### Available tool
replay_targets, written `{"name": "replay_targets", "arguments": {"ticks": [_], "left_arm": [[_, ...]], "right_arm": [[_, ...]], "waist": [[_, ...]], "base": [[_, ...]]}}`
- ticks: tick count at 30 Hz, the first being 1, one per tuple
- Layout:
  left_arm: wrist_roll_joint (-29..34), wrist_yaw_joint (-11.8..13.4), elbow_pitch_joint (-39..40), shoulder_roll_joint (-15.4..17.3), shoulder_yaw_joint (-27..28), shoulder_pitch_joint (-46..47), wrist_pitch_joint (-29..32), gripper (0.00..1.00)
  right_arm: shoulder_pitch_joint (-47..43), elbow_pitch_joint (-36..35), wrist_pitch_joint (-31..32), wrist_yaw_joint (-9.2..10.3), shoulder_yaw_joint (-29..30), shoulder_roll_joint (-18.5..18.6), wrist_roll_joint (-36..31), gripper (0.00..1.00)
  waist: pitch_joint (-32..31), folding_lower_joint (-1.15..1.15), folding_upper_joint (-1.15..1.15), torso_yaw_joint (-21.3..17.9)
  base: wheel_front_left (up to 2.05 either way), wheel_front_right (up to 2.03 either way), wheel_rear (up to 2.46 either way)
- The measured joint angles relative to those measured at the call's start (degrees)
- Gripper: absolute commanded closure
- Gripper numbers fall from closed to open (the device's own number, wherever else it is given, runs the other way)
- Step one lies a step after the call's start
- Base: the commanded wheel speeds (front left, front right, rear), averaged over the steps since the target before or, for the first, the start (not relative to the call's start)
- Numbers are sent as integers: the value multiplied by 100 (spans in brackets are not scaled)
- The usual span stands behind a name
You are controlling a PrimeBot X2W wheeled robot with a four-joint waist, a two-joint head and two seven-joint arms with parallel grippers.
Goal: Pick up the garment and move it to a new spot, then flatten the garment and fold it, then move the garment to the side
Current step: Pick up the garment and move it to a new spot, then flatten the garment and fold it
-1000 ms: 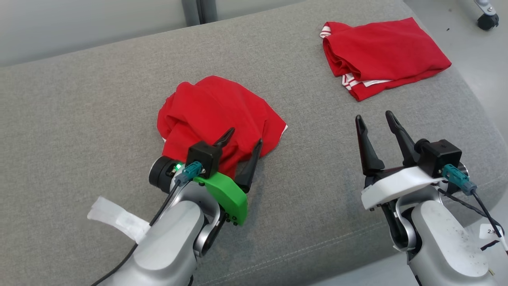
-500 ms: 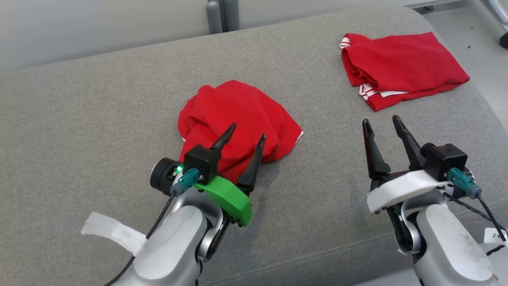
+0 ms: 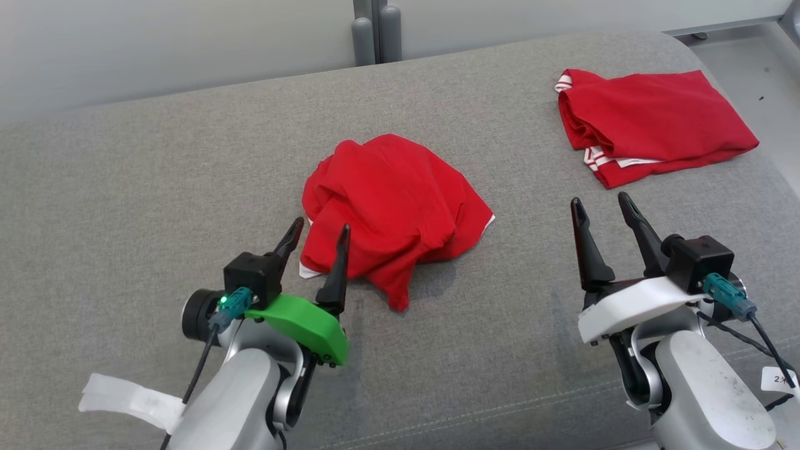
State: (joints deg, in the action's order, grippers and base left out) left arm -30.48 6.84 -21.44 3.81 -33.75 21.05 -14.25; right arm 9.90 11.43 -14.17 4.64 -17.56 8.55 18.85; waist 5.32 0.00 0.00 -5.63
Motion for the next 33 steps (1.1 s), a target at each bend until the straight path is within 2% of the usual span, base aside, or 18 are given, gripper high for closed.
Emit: {"name": "replay_targets", "arguments": {"ticks": [4, 10, 16, 22, 33], "left_arm": [[-1, 0, -141, 111, 171, -38, 0, 0], [3, 15, -455, 335, 461, -48, 0, 0], [54, 22, -447, 98, 389, 23, 0, 0], [155, 22, -385, 8, 283, 142, 0, 0], [305, 22, -214, -83, 181, 263, 0, 0]], "right_arm": [[1, -9, -1, -11, -100, -5, -2, 0], [11, 4, 40, -296, -611, -144, -24, 0], [12, 280, 208, -586, -1083, -266, -31, 0], [130, 804, 417, -812, -1386, -334, -115, 0], [876, 1612, 514, -928, -1403, -438, 63, 0]], "waist": [[7, 0, 0, 13], [83, 0, 0, -55], [229, 0, 0, -47], [316, 0, 0, 213], [505, 0, 0, 1003]], "base": [[0, 0, 0], [0, 0, 0], [0, 0, 0], [0, 0, 0], [0, 0, 0]]}}
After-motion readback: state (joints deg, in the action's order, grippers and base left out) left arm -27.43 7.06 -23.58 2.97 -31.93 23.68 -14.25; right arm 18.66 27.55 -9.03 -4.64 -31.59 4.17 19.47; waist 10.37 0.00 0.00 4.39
